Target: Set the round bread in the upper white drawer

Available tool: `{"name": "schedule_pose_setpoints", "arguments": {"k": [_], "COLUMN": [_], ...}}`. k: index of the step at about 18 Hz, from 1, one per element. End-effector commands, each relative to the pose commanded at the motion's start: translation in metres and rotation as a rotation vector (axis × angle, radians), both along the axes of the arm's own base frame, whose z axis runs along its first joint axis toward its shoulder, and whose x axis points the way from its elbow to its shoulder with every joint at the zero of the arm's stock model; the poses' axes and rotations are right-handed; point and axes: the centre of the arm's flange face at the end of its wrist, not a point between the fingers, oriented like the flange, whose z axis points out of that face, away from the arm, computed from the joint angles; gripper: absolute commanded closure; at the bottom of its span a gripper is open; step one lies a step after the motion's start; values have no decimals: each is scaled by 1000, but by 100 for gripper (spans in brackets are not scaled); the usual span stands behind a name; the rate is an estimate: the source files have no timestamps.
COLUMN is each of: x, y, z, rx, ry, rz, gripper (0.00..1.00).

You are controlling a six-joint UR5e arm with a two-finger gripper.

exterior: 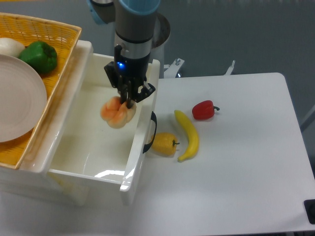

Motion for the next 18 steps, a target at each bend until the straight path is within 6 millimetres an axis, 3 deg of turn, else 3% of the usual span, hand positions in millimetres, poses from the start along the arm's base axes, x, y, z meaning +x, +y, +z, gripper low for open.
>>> {"name": "schedule_pose_setpoints", "arguments": {"k": [2, 7, 13, 15, 18], "x": [9, 13, -20, -41, -58], "y": [6, 8, -5, -19, -28], "z": [-1, -2, 14, 17, 14], "rx": [11, 12, 57, -10, -78], "ry": [8, 8, 105, 188, 247], "rz": [-17, -14, 37, 80, 108], "gripper": [0, 0, 0, 0, 0]}}
